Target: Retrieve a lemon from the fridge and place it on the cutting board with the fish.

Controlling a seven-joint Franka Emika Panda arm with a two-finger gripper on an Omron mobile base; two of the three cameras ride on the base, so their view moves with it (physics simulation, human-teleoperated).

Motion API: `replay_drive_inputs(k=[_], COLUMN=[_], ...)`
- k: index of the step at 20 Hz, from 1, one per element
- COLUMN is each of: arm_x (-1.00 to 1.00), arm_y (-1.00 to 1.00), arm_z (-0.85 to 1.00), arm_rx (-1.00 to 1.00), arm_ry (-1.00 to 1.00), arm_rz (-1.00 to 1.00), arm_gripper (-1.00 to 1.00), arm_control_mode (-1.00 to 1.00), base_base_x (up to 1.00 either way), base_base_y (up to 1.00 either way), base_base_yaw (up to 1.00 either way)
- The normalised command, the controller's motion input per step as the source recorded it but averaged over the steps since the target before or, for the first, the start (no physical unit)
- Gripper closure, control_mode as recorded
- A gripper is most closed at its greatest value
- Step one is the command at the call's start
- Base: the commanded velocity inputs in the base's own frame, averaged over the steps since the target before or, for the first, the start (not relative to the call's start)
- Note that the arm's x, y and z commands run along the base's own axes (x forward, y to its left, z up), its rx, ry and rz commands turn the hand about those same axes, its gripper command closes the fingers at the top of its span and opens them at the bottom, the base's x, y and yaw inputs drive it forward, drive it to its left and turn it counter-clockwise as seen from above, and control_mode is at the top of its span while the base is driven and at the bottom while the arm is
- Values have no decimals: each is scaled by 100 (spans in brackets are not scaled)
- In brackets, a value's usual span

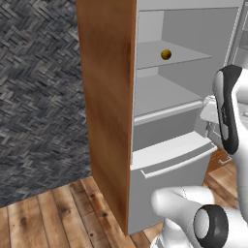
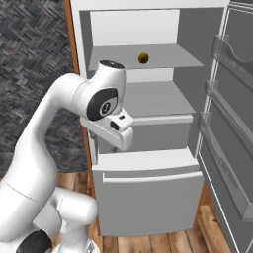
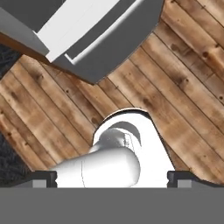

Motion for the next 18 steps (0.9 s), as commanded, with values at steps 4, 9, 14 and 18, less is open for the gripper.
replay_drive_inputs(k=[4, 9, 14, 18], arm_x=[-16, -13, -22, -20], arm_y=[76, 79, 59, 24], arm_z=[-1, -1, -11, -10], arm_rx=[-29, -23, 0, 0], arm_ry=[2, 7, 0, 0], arm_rz=[0, 0, 1, 4], arm_gripper=[-100, -100, -100, -100], arm_control_mode=[-100, -100, -100, -100], base_base_x=[0, 0, 0, 0], base_base_y=[0, 0, 0, 0], base_base_yaw=[0, 0, 0, 0])
